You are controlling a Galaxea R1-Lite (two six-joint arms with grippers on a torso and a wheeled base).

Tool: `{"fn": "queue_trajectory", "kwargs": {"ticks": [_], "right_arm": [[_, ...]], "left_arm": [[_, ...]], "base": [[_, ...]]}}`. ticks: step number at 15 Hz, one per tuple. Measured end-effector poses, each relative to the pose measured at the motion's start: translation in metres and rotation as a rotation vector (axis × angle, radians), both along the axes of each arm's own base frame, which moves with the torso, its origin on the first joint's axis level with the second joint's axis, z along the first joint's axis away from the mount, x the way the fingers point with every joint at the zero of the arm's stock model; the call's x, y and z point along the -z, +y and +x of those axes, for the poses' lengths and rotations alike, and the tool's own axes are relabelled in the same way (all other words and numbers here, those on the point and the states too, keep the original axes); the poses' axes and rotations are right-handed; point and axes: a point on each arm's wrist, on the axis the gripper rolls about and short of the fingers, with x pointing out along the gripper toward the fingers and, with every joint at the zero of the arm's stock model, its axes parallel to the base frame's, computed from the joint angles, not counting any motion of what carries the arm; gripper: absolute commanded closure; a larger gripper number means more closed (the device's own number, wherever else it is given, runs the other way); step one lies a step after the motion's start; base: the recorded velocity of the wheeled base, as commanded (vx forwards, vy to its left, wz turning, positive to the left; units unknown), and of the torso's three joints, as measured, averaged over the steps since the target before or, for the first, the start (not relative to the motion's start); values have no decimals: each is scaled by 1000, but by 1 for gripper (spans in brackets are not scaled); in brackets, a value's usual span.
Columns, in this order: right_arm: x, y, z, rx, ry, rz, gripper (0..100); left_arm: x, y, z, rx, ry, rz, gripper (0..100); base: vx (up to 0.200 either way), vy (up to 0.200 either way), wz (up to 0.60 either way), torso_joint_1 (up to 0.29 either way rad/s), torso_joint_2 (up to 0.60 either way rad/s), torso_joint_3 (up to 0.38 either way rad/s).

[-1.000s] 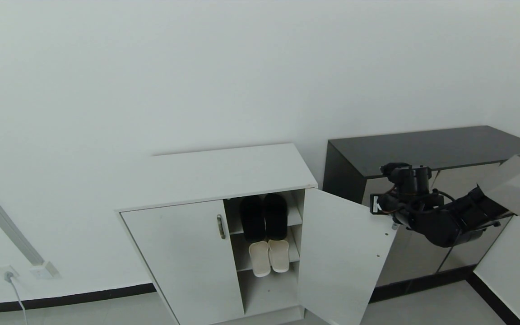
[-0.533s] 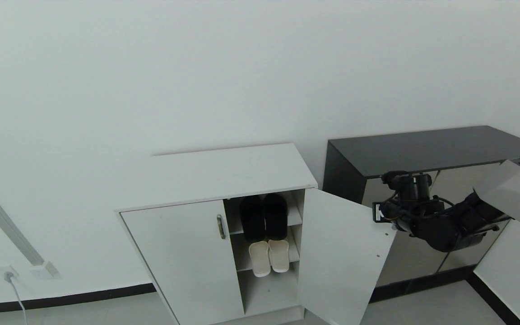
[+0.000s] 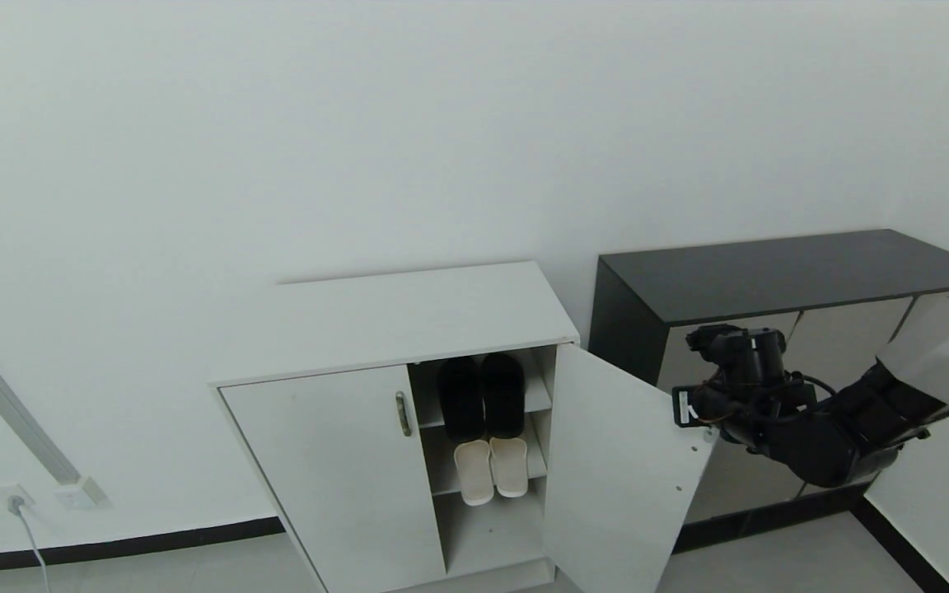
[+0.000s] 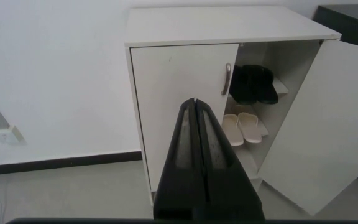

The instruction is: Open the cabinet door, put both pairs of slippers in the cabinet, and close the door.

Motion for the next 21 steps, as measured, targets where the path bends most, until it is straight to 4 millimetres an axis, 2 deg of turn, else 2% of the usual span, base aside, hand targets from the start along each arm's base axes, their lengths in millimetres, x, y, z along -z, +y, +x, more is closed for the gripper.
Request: {"fn": "queue_trajectory", "kwargs": {"ticks": [4, 6, 9, 15, 19, 21], "right_arm": [[-7, 41, -42, -140, -17, 12, 100], [-11, 54, -59, -194, -25, 20, 100], [-20, 60, -67, -236, -84, 57, 100], [-14, 66, -85, -325, -97, 82, 100], [-11, 70, -92, -351, -81, 82, 100], [-9, 71, -93, -383, -71, 98, 100]], "left_arm": [[0, 0, 0, 0, 0, 0, 100], [0, 0, 0, 1, 0, 0, 100], [0, 0, 0, 0, 0, 0, 100], [0, 0, 0, 0, 0, -1, 100], [0, 0, 0, -1, 0, -1, 100], [0, 0, 0, -1, 0, -2, 100]], "base": [[0, 0, 0, 0, 0, 0], [0, 0, 0, 0, 0, 0], [0, 0, 0, 0, 0, 0], [0, 0, 0, 0, 0, 0], [0, 0, 600, -4, 4, 1], [0, 0, 0, 0, 0, 0]]}}
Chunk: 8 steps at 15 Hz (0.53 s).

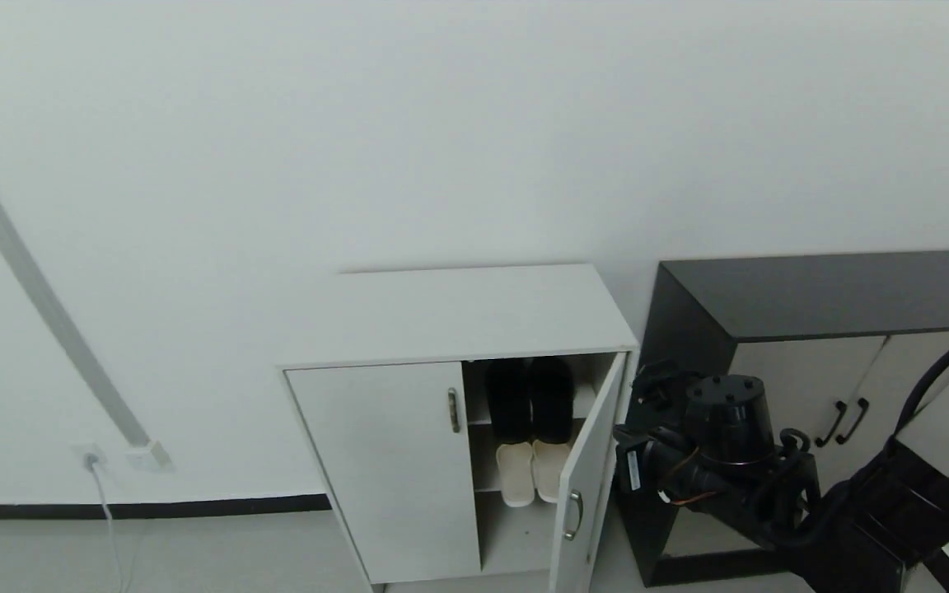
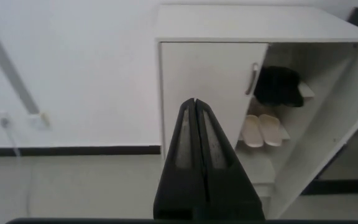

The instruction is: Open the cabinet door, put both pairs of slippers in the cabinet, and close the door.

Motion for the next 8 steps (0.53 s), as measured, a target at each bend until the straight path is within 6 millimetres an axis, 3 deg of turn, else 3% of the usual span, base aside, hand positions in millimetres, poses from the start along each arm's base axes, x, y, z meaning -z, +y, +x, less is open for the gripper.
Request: {"fn": "queue_trajectory", "kwargs": {"ticks": [8], "right_arm": [[7, -8, -5, 4, -19, 5, 100]], "left_arm": [[0, 0, 0, 0, 0, 0, 100]], "base": [[0, 0, 0, 0, 0, 0]]}}
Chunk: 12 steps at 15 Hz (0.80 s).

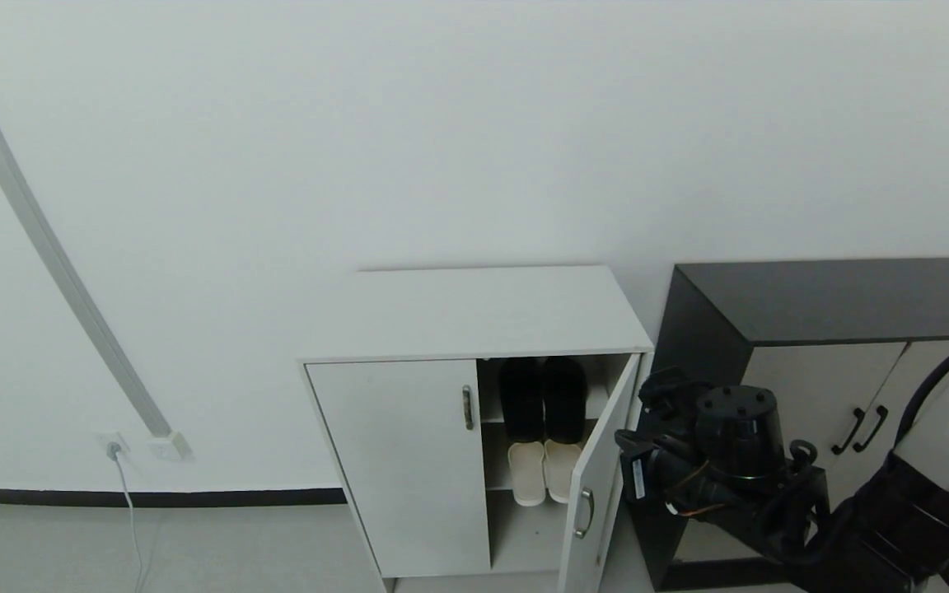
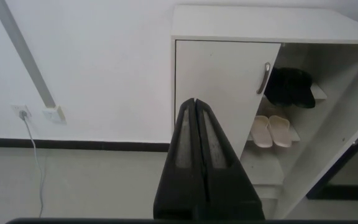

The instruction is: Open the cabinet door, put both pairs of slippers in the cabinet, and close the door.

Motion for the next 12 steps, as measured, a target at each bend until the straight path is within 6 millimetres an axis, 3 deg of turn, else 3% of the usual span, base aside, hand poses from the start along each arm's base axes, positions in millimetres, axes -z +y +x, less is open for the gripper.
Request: {"fn": "queue_trajectory", "kwargs": {"ticks": [1, 4, 12], "right_arm": [[3, -4, -3, 4, 13, -11, 100], [9, -13, -16, 3, 39, -30, 100], [19, -16, -22, -3, 59, -42, 100]], "left_arm": [[0, 0, 0, 1, 0, 1, 100], [0, 0, 0, -3, 0, -1, 100], [0, 0, 0, -3, 0, -1, 100]], "base": [[0, 0, 0, 0, 0, 0], [200, 0, 0, -7, -4, 4], [0, 0, 0, 6, 3, 0]]}}
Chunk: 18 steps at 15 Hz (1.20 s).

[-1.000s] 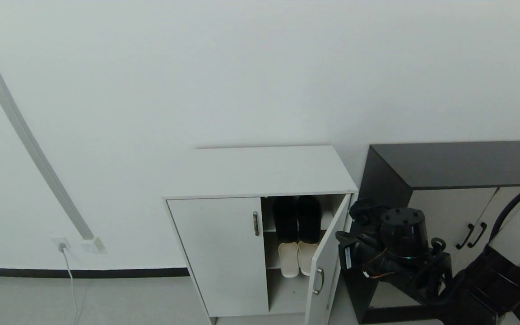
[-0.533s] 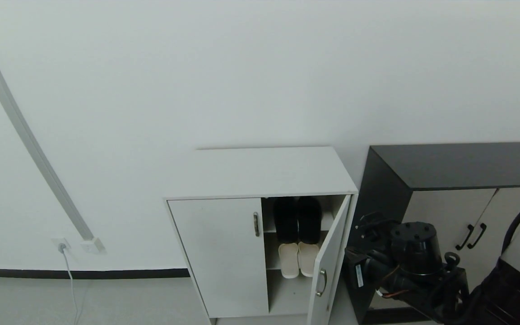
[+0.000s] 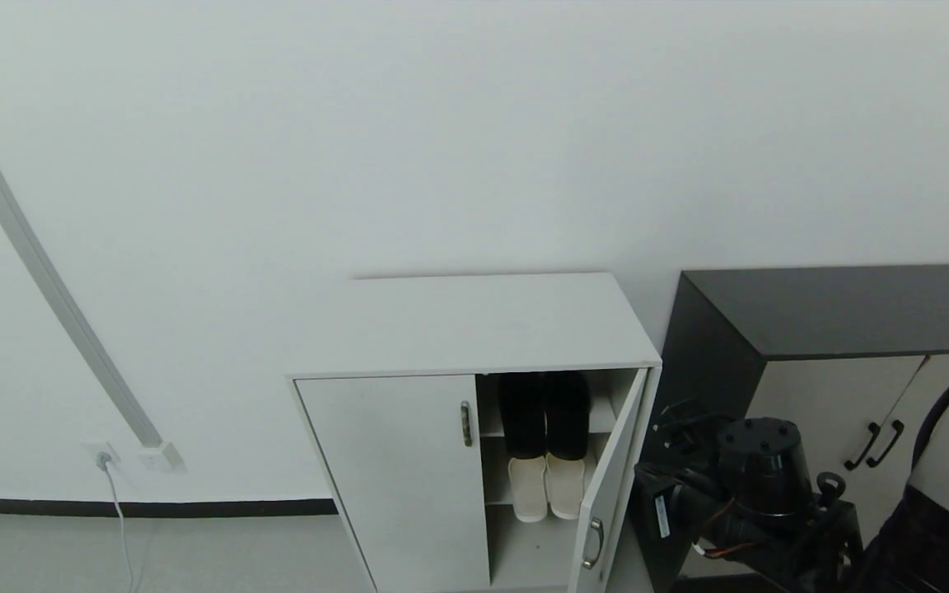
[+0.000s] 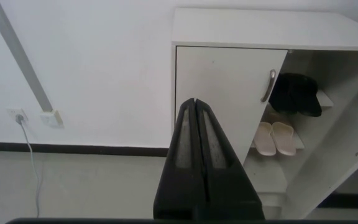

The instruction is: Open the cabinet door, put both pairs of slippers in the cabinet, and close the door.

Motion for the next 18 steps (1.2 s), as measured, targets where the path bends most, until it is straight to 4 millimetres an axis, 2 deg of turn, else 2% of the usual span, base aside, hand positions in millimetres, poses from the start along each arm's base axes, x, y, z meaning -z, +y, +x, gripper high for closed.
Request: {"fn": "queue_trajectory", "kwargs": {"ticks": [7, 18], "right_arm": [[9, 14, 16, -11, -20, 16, 100], [21, 43, 60, -36, -81, 53, 100]], "left_arm": [[0, 0, 0, 0, 0, 0, 100], [0, 0, 0, 0, 0, 0, 100]], "base": [[0, 0, 0, 0, 0, 0], [0, 0, 0, 0, 0, 0]]}}
